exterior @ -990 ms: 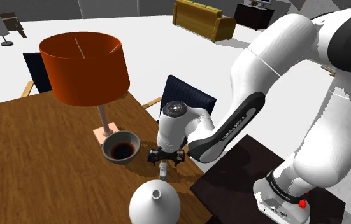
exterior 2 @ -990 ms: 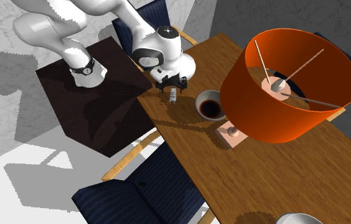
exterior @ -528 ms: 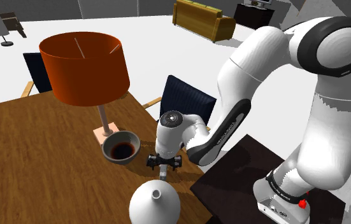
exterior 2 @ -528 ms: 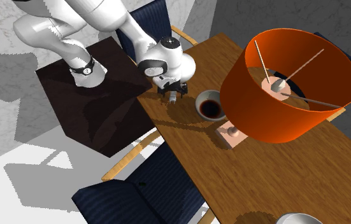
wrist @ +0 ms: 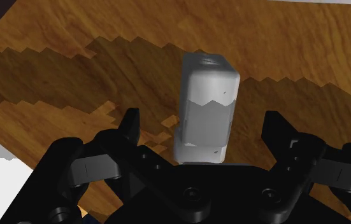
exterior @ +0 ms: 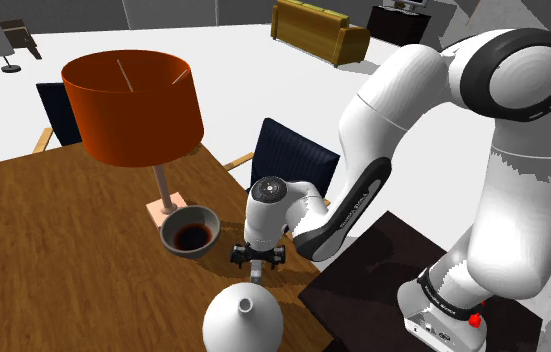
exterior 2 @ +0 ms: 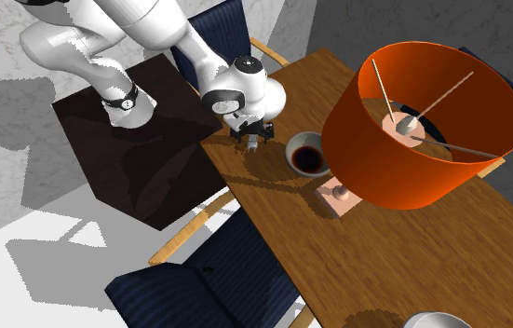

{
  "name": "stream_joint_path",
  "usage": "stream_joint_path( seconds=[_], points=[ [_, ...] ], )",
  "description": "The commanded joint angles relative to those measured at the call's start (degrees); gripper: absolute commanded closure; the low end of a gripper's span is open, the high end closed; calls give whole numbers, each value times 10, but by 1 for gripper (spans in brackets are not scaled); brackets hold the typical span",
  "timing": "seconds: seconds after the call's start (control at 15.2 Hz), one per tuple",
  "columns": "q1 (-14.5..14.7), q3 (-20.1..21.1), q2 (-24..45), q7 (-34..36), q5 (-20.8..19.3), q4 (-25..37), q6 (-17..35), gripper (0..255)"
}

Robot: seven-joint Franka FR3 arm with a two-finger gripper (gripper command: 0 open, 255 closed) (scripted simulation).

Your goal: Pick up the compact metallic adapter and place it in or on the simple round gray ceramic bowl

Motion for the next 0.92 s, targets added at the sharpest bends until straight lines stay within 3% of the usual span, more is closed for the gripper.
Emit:
stream_joint_path(
  seconds=[0.0, 0.59, 0.86],
  points=[
    [0, 0, 0, 0, 0, 0, 0, 255],
    [0, 0, 0, 0, 0, 0, 0, 255],
    [-29, 37, -33, -32, 43, -11, -19, 255]
  ],
)
